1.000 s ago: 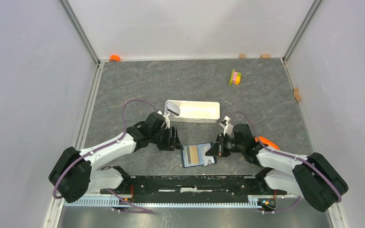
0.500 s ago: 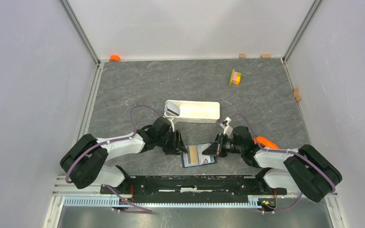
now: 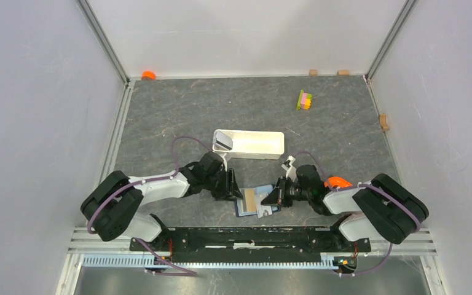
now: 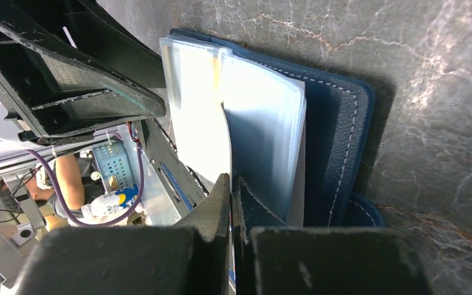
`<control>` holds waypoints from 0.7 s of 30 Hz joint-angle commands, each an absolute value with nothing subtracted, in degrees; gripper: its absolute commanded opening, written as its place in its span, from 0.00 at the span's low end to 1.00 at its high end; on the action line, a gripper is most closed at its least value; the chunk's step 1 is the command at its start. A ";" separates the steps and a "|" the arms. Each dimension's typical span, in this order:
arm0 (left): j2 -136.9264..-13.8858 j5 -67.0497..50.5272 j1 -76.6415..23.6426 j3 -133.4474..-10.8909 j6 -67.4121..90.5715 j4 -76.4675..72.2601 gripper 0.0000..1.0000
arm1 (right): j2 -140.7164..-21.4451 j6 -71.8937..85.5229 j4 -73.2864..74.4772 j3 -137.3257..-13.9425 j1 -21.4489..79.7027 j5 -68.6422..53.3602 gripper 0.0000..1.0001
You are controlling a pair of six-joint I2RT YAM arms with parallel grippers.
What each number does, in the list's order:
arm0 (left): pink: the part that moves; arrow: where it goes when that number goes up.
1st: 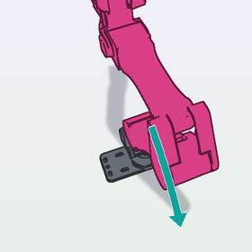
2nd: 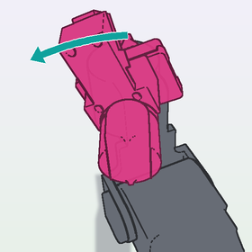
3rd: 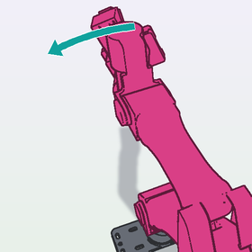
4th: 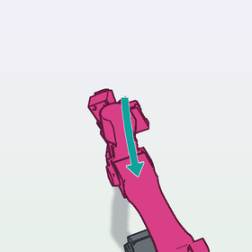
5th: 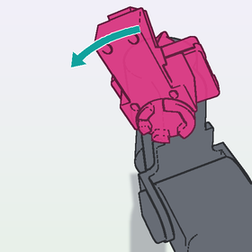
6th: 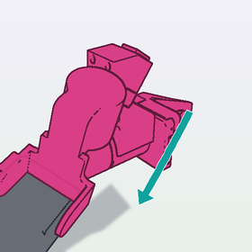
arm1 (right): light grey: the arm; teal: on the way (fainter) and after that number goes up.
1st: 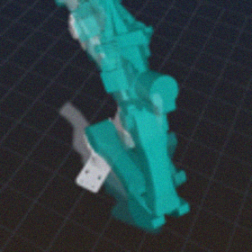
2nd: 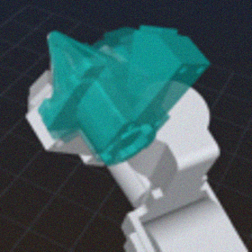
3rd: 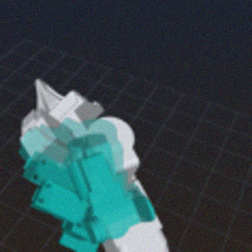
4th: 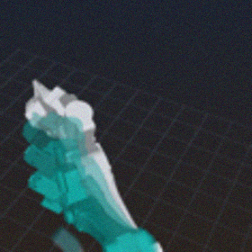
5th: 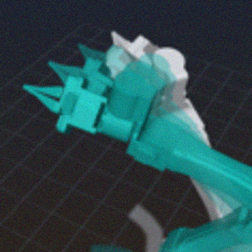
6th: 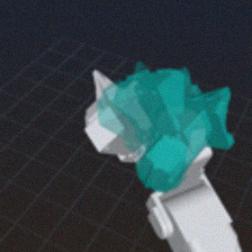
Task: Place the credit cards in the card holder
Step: Insert the credit card into the card holder.
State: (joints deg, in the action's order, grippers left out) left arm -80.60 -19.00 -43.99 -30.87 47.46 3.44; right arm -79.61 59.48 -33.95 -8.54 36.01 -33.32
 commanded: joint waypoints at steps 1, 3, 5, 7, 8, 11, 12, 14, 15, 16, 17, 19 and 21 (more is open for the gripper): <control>-82.73 -16.04 -44.47 -31.48 45.55 6.42 0.52 | -81.91 57.48 -36.13 -9.62 36.43 -32.09 0.00; -83.43 -16.08 -44.55 -31.46 45.36 6.48 0.50 | -82.98 57.52 -37.53 -9.85 36.44 -32.27 0.00; -83.85 -15.95 -44.56 -31.42 45.19 6.44 0.47 | -83.92 57.16 -38.01 -10.33 36.46 -32.44 0.00; -84.23 -15.70 -44.56 -31.32 45.04 6.50 0.44 | -84.52 57.15 -38.81 -10.45 36.53 -32.35 0.00; -84.54 -15.52 -44.56 -31.34 44.88 6.58 0.43 | -84.84 57.13 -39.10 -10.44 36.55 -32.48 0.00; -85.54 -14.96 -44.56 -31.52 44.26 7.24 0.41 | -85.90 56.80 -39.63 -10.72 36.50 -32.39 0.00; -85.89 -14.77 -44.56 -31.54 44.07 7.38 0.40 | -86.04 56.62 -39.96 -10.66 36.56 -32.22 0.00; -86.28 -14.17 -44.56 -31.61 43.71 7.92 0.39 | -86.51 55.65 -39.99 -10.81 36.56 -31.66 0.00; -86.36 -13.83 -44.56 -31.64 43.45 8.25 0.38 | -86.70 55.11 -39.89 -10.94 36.56 -31.35 0.00; -86.32 -13.33 -44.51 -31.75 43.25 8.71 0.38 | -86.87 54.52 -39.71 -11.05 36.56 -31.01 0.00; -86.32 -12.98 -44.56 -31.81 43.09 9.06 0.37 | -87.01 54.07 -39.64 -11.21 36.55 -30.54 0.00; -86.28 -12.36 -44.56 -31.88 42.85 9.51 0.36 | -87.37 53.07 -39.38 -11.51 36.54 -29.78 0.00; -86.30 -12.22 -44.56 -31.94 42.80 9.66 0.35 | -87.99 52.64 -40.23 -11.60 36.58 -29.20 0.00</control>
